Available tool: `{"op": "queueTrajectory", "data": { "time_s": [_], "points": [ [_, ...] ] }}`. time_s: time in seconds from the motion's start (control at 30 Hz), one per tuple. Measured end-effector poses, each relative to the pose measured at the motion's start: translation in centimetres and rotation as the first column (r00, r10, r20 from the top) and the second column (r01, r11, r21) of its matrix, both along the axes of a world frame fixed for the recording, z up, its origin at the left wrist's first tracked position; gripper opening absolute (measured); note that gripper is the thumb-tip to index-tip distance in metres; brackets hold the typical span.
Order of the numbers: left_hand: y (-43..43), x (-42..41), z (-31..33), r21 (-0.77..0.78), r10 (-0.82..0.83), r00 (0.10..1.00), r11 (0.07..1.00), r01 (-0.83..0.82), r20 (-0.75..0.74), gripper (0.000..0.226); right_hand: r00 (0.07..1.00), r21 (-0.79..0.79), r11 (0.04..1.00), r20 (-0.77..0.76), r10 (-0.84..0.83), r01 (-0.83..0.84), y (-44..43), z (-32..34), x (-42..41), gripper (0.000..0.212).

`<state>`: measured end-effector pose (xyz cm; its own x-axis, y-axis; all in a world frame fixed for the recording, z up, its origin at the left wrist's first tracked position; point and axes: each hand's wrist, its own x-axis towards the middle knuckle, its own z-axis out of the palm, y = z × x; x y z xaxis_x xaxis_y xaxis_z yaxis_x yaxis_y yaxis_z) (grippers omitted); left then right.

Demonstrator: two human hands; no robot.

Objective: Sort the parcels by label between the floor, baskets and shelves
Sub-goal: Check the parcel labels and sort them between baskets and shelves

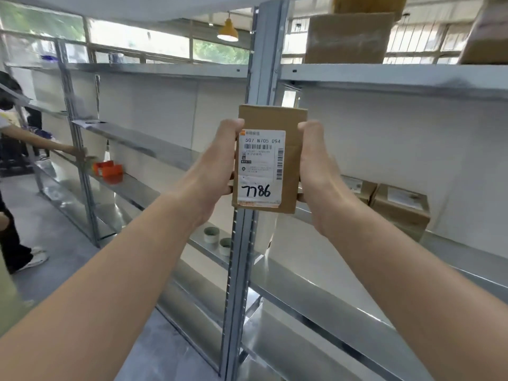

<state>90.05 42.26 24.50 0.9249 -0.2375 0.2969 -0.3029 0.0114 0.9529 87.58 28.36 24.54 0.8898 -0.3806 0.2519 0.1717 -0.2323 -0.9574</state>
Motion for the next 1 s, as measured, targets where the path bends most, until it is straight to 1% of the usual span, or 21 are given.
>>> {"op": "queueTrajectory", "data": {
  "time_s": [0.17, 0.33, 0.47, 0.53, 0.67, 0.77, 1.0],
  "points": [
    [-1.5, -0.7, 1.2, 0.015, -0.099, 0.994, 0.995, 0.098, 0.039, 0.050, 0.997, -0.018, 0.998, 0.030, -0.065, 0.065, -1.3, 1.3, -1.9, 0.061],
    [-1.8, 0.3, 2.4, -0.013, -0.220, 0.975, 0.975, 0.220, 0.043, 0.046, 0.981, -0.043, 0.981, 0.049, -0.188, 0.191, -1.4, 2.5, -3.1, 0.059],
    [-2.0, 0.9, 3.5, -0.025, -0.350, 0.935, 0.936, 0.352, 0.062, 0.044, 0.944, -0.055, 0.945, 0.080, -0.319, 0.324, -0.7, 2.8, -4.2, 0.069],
    [-2.2, 1.0, 3.8, -0.025, -0.421, 0.904, 0.905, 0.424, 0.073, 0.042, 0.913, -0.047, 0.915, 0.102, -0.395, 0.401, -0.4, 2.8, -5.0, 0.070],
    [-3.4, 0.2, 4.0, -0.032, -0.533, 0.844, 0.844, 0.535, 0.063, 0.039, 0.836, -0.049, 0.836, 0.089, -0.541, 0.546, 0.1, 3.3, -7.8, 0.058],
    [-5.1, -1.6, 4.3, -0.045, -0.627, 0.779, 0.777, 0.628, 0.037, 0.040, 0.768, -0.045, 0.768, 0.095, -0.633, 0.639, -0.1, 3.4, -10.6, 0.063],
    [-9.5, -8.6, 4.4, -0.048, -0.788, 0.615, 0.615, 0.787, -0.011, 0.043, 0.565, -0.043, 0.564, 0.104, -0.819, 0.825, -0.8, 3.5, -19.7, 0.077]
  ]
}}
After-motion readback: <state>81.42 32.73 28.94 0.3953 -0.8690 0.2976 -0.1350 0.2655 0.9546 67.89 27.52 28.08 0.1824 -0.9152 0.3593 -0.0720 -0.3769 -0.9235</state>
